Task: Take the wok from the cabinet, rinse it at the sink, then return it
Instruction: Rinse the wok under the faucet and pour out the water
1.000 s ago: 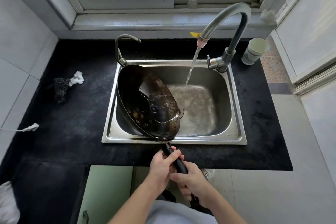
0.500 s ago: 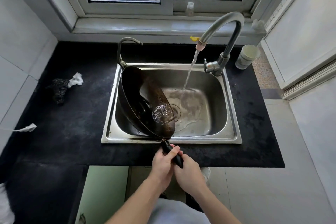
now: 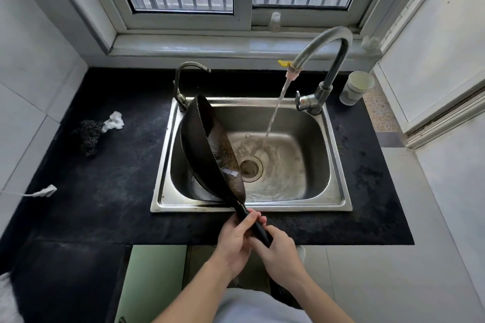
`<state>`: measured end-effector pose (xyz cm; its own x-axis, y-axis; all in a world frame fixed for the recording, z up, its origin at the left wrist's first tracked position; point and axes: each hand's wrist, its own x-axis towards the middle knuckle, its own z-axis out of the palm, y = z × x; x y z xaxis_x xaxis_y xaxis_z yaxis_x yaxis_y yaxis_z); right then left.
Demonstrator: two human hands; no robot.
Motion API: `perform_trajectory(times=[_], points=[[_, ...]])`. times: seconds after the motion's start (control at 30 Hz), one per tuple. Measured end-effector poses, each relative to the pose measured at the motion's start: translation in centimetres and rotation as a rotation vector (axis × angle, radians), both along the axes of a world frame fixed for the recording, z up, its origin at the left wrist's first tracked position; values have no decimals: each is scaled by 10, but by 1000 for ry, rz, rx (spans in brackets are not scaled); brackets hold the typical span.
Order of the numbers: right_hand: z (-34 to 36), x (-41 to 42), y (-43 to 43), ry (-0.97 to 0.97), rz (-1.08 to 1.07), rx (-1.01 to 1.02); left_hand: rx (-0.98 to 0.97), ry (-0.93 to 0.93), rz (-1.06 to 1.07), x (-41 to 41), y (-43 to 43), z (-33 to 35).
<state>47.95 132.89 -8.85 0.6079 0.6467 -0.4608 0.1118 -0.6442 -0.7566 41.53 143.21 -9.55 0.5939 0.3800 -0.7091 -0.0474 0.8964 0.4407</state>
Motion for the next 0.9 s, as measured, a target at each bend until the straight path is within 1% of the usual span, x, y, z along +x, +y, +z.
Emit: perform_trajectory(times=[0.07,0.13,0.27,0.37,0.4,0.43,0.5,0.53,0.6,0.7,0.8,0.9], points=[[4,6,-5,21,20,1,-104,-76,33,2,3,3],[3,12,-12,33,44,0,-133,-103,41,5,3,5],[8,16,-17,14,75,-31,-62,-52,-5,6,0,6],[10,13,-16,33,47,-47,7,5,-34,10,1,4],[11,13,-15,-45,73,-63,41,19,-52,13,0,5],[13,13,-13,-163,124,-115,73,26,-67,17,-1,6],[23,14,-7,-369,204,-259,111,43,-72,25,-2,11],[27,14,-3,-417,210,-295,113,58,-63,29,-1,13],[32,15,4,-444,238,-330,90,82,-43,34,0,17],[27,16,8,-364,234,-318,68,114,-35,35,0,16],[17,26,1,-242,195,-254,135,160,-66,40,-2,14],[9,39,-10,-104,158,-146,166,114,-67,44,-4,14]])
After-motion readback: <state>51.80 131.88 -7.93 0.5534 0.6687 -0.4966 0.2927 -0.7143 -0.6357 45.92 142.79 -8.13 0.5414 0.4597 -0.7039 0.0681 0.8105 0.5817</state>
